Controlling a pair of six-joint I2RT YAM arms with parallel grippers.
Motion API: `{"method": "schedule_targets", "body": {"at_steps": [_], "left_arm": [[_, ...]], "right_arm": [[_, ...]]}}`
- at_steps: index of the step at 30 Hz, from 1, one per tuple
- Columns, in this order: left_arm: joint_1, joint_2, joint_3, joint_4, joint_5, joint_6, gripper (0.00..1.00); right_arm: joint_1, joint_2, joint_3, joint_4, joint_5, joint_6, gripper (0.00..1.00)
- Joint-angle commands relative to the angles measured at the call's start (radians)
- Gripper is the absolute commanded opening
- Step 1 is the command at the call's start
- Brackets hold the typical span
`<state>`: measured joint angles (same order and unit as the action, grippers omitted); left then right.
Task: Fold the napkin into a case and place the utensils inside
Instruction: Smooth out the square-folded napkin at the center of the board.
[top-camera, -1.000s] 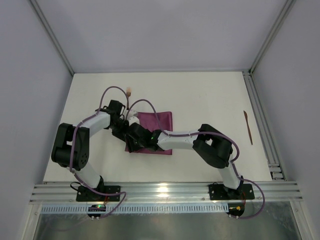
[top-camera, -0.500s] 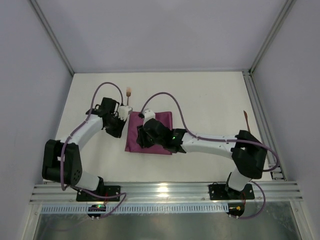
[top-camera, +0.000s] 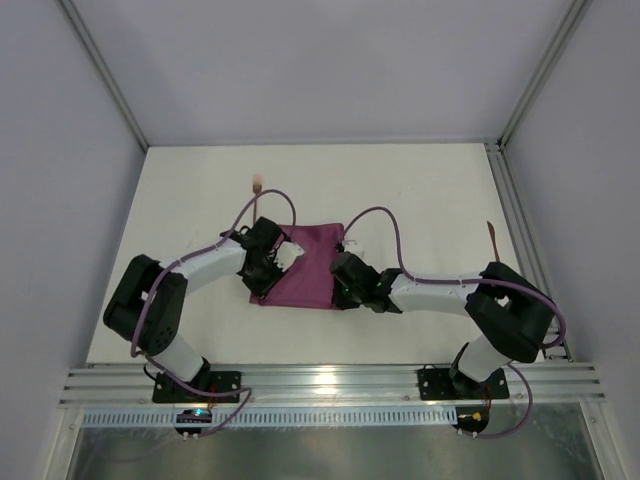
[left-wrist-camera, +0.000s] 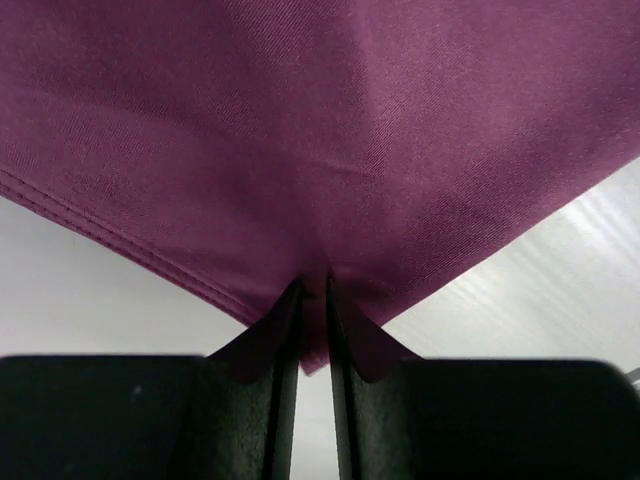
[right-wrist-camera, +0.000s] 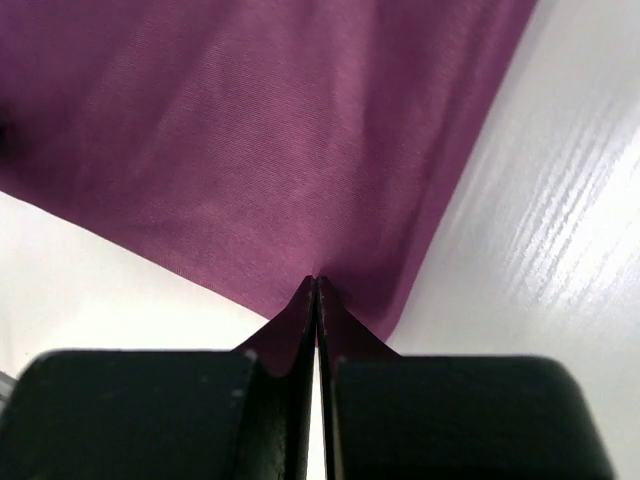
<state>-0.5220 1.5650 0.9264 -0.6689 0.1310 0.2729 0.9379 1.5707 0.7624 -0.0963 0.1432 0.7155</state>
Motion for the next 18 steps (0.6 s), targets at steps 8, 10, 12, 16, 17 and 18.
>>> {"method": "schedule_targets", "body": {"at_steps": [8,10,12,16,17,18], "left_arm": [[0.002,0.015,-0.095,0.045,-0.182,0.055,0.15],[0.002,0.017,-0.098,0.042,-0.186,0.061,0.15],[0.002,0.020,-0.109,0.042,-0.188,0.066,0.15],[0.002,-0.009,-0.121,0.040,-0.185,0.078,0.15],[0.002,-0.020,-0.121,0.037,-0.180,0.080,0.15],[0.002,-0.031,-0.118,0.034,-0.177,0.081,0.15]], "right_arm": [[-0.031,0.000,-0.104,0.017,-0.007,0.134,0.03],[-0.034,-0.001,-0.121,0.015,-0.010,0.140,0.03],[-0.034,-0.008,-0.127,0.009,-0.011,0.142,0.03],[-0.034,-0.058,-0.129,-0.022,-0.007,0.133,0.03],[-0.033,-0.069,-0.124,-0.034,0.004,0.127,0.03],[-0.033,-0.089,-0.120,-0.060,0.009,0.113,0.03]]}}
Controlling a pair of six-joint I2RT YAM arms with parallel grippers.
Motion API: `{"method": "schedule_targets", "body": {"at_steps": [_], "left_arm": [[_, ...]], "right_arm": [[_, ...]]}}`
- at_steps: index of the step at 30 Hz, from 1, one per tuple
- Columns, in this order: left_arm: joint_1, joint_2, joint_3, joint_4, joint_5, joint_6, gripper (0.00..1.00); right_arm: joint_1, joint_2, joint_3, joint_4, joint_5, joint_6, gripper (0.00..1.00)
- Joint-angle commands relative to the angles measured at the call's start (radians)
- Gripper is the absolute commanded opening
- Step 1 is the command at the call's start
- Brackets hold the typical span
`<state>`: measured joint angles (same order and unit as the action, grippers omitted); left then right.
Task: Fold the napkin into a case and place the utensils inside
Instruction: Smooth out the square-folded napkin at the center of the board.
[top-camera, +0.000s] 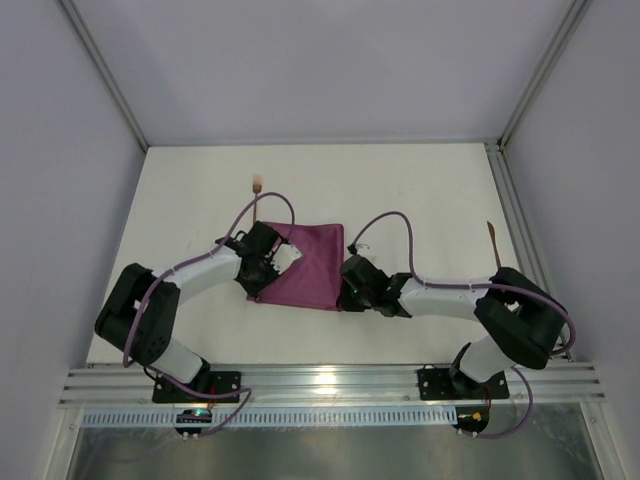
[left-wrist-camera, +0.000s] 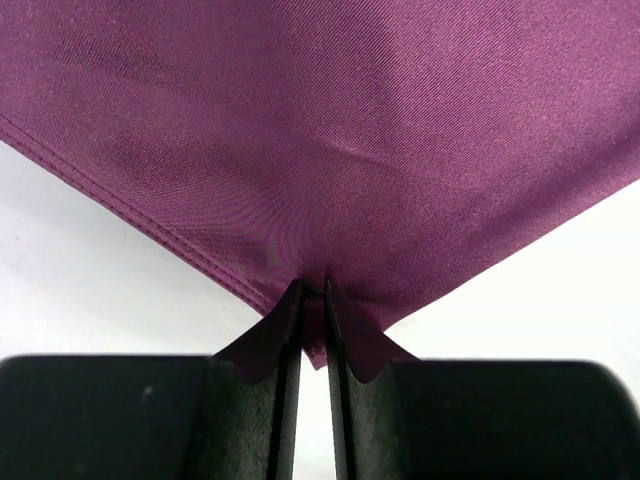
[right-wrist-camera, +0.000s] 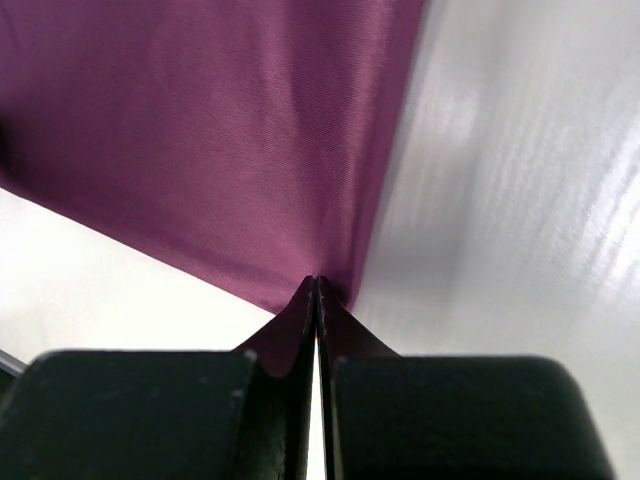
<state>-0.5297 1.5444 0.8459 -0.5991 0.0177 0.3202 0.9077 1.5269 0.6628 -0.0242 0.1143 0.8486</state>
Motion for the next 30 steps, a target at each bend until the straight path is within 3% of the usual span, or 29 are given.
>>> {"method": "schedule_targets", "body": {"at_steps": [1,9,12,20,30], "left_arm": [[0.010,-0.027,-0.036,-0.037,-0.062,0.039,0.16],[0.010,-0.027,-0.036,-0.008,-0.047,0.033,0.17],[0.010,-0.036,-0.036,-0.002,-0.045,0.025,0.17],[0.010,-0.040,-0.039,-0.004,-0.055,0.029,0.17],[0.010,0.008,-0.067,0.015,-0.107,0.054,0.13]], "right_arm": [[-0.004,-0.059,-0.006,-0.141,0.035,-0.029,0.03],[-0.123,-0.114,0.112,0.004,-0.144,-0.163,0.03],[-0.202,-0.053,0.132,0.108,-0.205,-0.158,0.03],[-0.332,0.300,0.253,0.242,-0.338,-0.077,0.03],[-0.408,0.406,0.290,0.259,-0.271,0.030,0.03]]}}
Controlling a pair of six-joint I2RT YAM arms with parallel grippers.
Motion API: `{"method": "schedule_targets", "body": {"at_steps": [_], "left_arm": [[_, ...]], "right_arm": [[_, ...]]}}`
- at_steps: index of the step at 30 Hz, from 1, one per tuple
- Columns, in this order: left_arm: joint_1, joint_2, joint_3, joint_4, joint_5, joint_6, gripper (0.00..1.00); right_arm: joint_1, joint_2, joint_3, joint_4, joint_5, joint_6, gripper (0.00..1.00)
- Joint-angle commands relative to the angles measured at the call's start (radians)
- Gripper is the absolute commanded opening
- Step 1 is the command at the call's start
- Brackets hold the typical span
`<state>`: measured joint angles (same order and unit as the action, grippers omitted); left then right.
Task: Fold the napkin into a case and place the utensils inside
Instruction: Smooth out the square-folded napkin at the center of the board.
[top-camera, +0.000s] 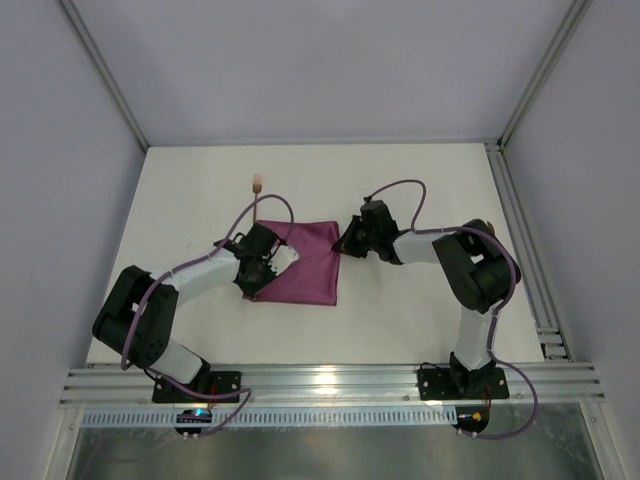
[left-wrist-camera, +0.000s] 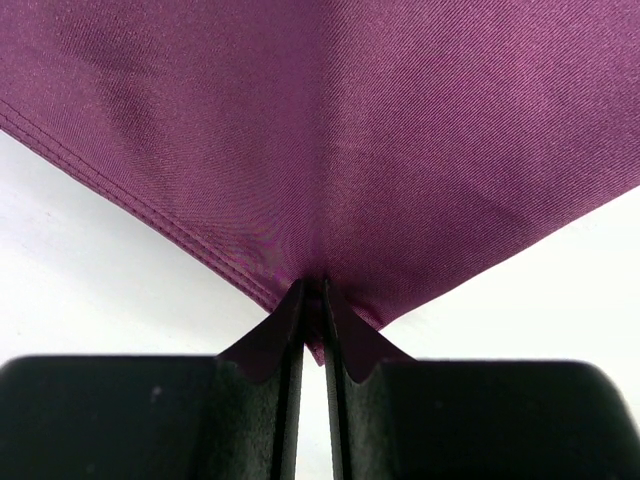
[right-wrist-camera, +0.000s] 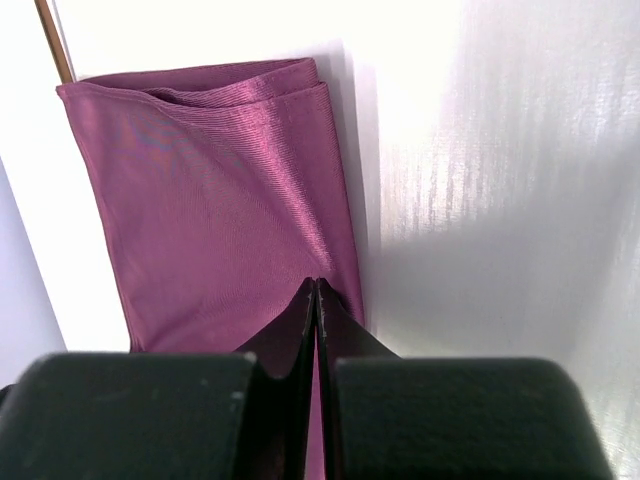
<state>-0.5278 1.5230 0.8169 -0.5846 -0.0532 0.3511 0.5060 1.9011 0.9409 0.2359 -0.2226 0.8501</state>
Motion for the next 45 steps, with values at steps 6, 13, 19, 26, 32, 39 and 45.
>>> {"method": "schedule_targets", "body": {"at_steps": [6,13,19,26,32,39,45], "left_arm": [[0.008,0.032,-0.038,0.009,-0.016,0.026,0.13],[0.008,0.034,-0.039,0.009,-0.008,0.034,0.13],[0.008,0.023,-0.032,0.006,-0.002,0.031,0.14],[0.008,0.000,0.010,-0.035,-0.002,0.003,0.19],[0.008,-0.012,0.024,-0.060,-0.008,-0.012,0.20],[0.008,-0.009,0.022,-0.061,-0.014,-0.012,0.20],[0.008,0.002,0.018,-0.055,-0.017,-0.004,0.20]], "right_arm": [[-0.034,0.052,0.051,0.022,0.112,0.084,0.03],[-0.089,0.095,0.203,-0.044,0.154,0.040,0.03],[-0.090,0.075,0.302,-0.150,0.184,-0.086,0.03],[0.003,-0.036,0.228,-0.139,0.200,-0.187,0.03],[0.037,0.007,0.217,-0.086,0.144,-0.141,0.03],[0.008,0.111,0.272,-0.119,0.164,-0.076,0.03],[-0.021,0.171,0.321,-0.141,0.170,-0.029,0.03]]}}
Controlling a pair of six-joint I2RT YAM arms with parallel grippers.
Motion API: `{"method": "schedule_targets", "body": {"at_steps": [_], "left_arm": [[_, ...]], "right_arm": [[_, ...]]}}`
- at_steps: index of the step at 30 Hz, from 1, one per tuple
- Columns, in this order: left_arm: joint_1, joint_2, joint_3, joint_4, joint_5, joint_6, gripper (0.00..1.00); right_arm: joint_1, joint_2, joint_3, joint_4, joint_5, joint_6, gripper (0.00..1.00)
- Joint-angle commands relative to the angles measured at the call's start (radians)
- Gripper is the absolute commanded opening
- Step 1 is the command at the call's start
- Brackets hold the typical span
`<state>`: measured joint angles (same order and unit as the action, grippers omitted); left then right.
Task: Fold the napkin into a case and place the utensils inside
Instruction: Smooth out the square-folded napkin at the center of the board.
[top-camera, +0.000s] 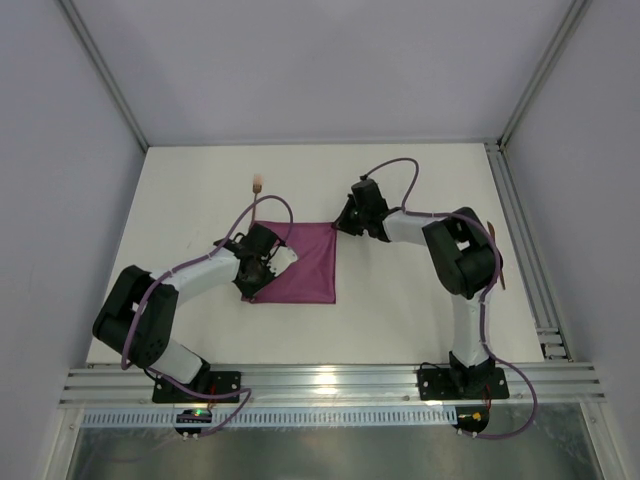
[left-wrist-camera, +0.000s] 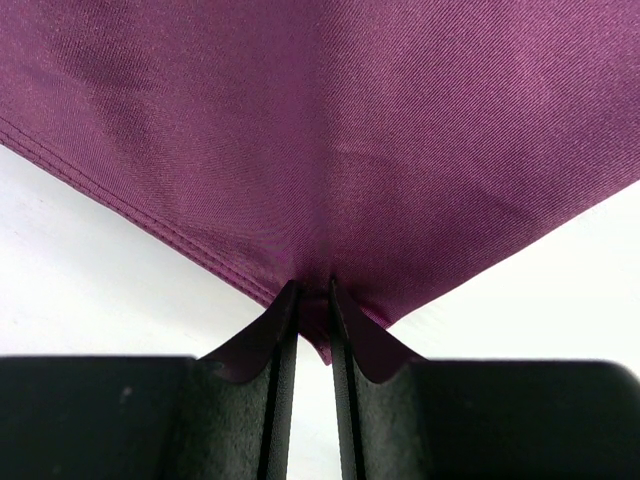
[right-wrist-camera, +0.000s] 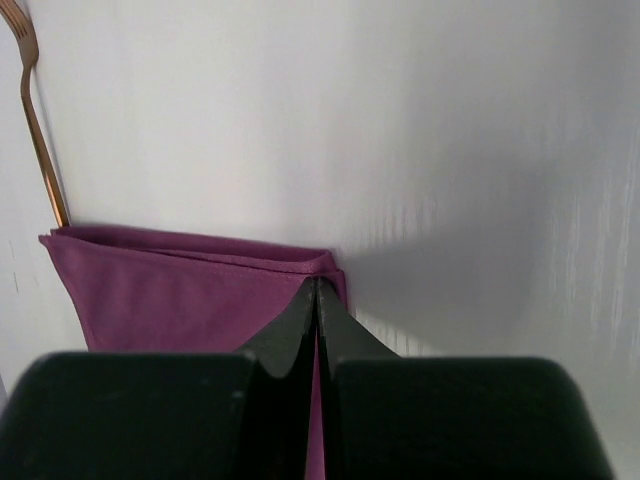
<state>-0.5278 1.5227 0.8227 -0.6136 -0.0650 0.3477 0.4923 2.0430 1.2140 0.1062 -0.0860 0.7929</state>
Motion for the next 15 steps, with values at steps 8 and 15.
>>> {"method": "schedule_targets", "body": {"at_steps": [8,15], "left_arm": [[0.008,-0.013,0.015,-0.032,0.004,-0.001,0.20],[0.009,-0.111,0.082,-0.074,0.014,-0.022,0.31]], "right_arm": [[-0.014,-0.003,0.033,-0.025,0.048,0.002,0.03],[0.028,-0.231,0.035,-0.144,0.150,-0.222,0.03]]}}
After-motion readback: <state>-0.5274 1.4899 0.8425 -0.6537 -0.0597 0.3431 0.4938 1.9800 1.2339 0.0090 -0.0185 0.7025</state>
